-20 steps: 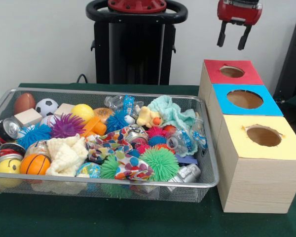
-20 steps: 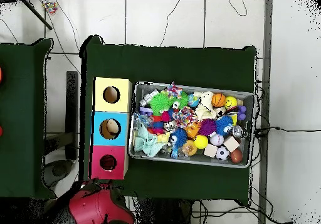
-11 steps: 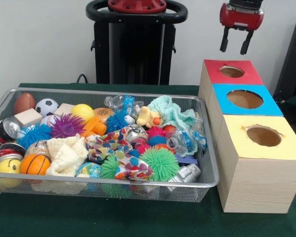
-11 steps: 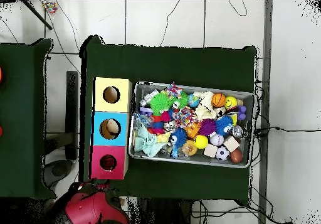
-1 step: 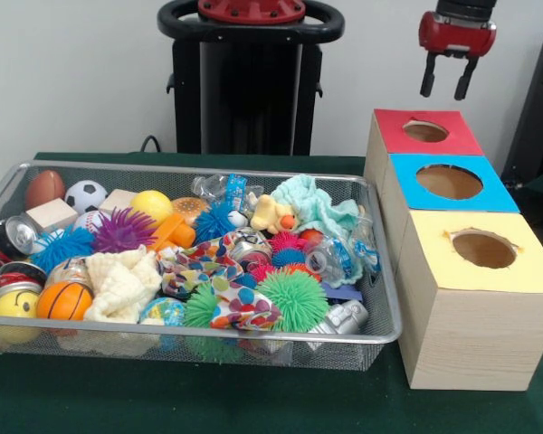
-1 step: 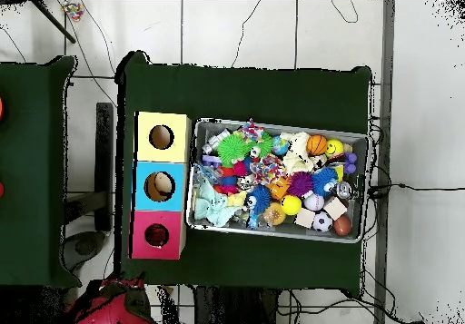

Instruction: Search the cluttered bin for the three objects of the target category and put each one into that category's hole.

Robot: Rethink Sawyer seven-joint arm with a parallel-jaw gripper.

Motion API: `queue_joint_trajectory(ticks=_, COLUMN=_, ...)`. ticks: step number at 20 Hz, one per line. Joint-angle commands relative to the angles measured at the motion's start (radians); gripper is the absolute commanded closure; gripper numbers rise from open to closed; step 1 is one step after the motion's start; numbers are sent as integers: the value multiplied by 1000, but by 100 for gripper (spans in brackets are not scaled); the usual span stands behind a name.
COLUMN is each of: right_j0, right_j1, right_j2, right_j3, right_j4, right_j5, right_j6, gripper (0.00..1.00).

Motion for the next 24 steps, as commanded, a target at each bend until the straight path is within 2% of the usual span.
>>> queue_joint_trajectory(ticks=1, right_j0=-5, right_j1=73, right_j2=-24, right_j3=79, right_j4=-21, right_j5=-172, right_j6=170, gripper=0)
queue_joint_trajectory(ticks=5, right_j0=-12, right_j1=82, right_j2=-48, right_j3=163, right_j4=-16, right_j5=-264, right_j6=196, gripper=0)
queue_joint_trajectory(ticks=8, right_j0=-29, right_j1=82, right_j2=-43, right_j3=215, right_j4=-22, right_j5=-286, right_j6=180, gripper=0)
queue_joint_trajectory(ticks=16, right_j0=-18, right_j1=189, right_j2=-55, right_j3=263, right_j4=-1, right_j5=-469, right_j6=192, gripper=0)
queue_joint_trajectory(ticks=20, right_j0=8, right_j1=197, right_j2=-60, right_j3=277, right_j4=32, right_j5=-486, right_j6=191, gripper=0)
queue_joint_trajectory(ticks=24, right_j0=67, right_j1=183, right_j2=-82, right_j3=284, right_j4=88, right_j5=-446, right_j6=189, gripper=0)
